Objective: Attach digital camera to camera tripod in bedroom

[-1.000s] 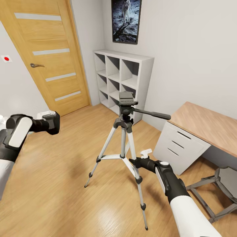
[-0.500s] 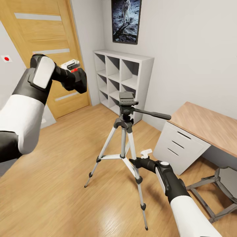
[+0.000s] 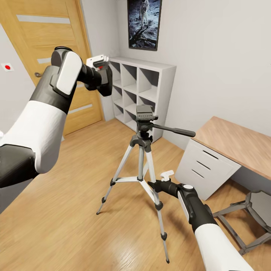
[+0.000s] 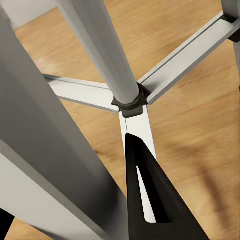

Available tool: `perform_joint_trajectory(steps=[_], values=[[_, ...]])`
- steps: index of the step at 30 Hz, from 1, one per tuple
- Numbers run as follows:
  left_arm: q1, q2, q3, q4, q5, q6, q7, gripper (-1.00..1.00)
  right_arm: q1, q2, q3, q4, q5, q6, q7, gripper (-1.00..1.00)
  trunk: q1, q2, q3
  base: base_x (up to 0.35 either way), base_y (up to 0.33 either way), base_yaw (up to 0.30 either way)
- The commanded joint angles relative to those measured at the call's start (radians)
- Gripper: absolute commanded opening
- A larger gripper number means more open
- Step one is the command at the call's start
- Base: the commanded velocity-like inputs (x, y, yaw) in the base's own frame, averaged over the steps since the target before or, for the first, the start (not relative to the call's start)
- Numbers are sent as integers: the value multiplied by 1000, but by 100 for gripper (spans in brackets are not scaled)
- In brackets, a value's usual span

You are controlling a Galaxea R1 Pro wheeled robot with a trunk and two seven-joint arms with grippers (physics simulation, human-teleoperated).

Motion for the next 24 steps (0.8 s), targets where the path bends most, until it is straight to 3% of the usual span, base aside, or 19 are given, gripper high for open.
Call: perform_joint_trajectory(steps=[1, 13, 18, 22, 24], values=[[-1, -1, -6, -12, 6, 0, 10, -100, 0, 1, -7, 34, 27, 7, 11, -100, 1, -1, -2, 0, 0, 0], [0, -20, -27, -29, 1, -11, 13, -100, 0, 2, -7, 34, 32, 8, 12, -100, 1, -1, -2, 0, 0, 0], [-28, 9, -55, -1, -34, -38, -4, -100, 0, 1, -7, 7, 9, 9, 12, -100, 1, -1, -2, 0, 0, 0], [-7, 32, -78, 2, -62, -59, -17, -100, 0, 0, -7, 6, 6, 10, 10, -100, 1, -1, -2, 0, 0, 0], [2, 40, -89, -6, -54, -52, -24, -100, 0, -1, -6, 5, 3, 10, 11, -100, 1, -1, -2, 0, 0, 0]])
